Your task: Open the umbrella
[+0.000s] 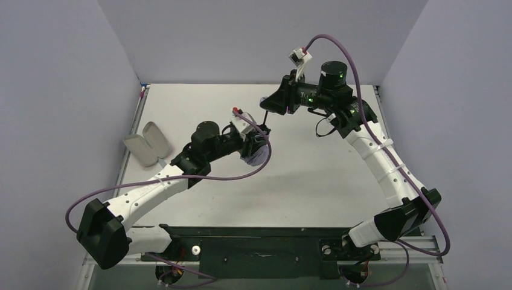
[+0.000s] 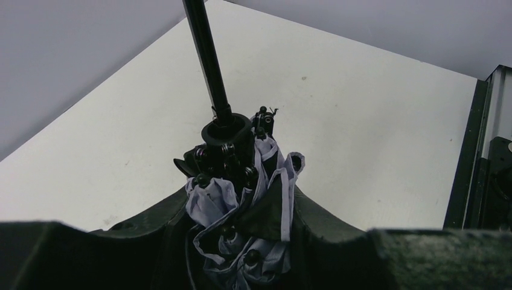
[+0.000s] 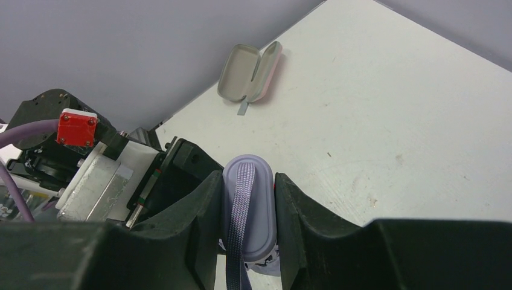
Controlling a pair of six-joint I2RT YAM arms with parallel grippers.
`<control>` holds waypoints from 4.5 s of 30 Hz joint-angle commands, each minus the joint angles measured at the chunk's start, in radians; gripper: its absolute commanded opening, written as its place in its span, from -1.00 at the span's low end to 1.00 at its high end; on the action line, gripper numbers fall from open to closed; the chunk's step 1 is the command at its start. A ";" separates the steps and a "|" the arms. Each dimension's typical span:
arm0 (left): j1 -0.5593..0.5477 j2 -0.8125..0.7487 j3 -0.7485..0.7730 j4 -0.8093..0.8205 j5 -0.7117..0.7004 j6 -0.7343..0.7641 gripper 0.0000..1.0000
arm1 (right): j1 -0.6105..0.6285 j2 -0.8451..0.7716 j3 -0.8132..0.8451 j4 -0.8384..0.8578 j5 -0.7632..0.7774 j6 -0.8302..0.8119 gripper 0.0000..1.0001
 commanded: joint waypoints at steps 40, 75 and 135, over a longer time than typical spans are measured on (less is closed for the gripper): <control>0.028 -0.018 0.151 0.056 0.218 -0.391 -1.00 | 0.146 -0.253 -0.481 0.727 0.510 0.155 -0.34; -0.011 -0.030 -0.046 -0.007 0.268 -0.290 -1.00 | 0.081 -0.136 -0.279 0.859 0.526 0.229 -0.48; 0.014 0.073 0.066 -0.142 0.275 -0.132 -1.00 | -0.007 -0.083 -0.175 0.938 0.448 0.302 -0.06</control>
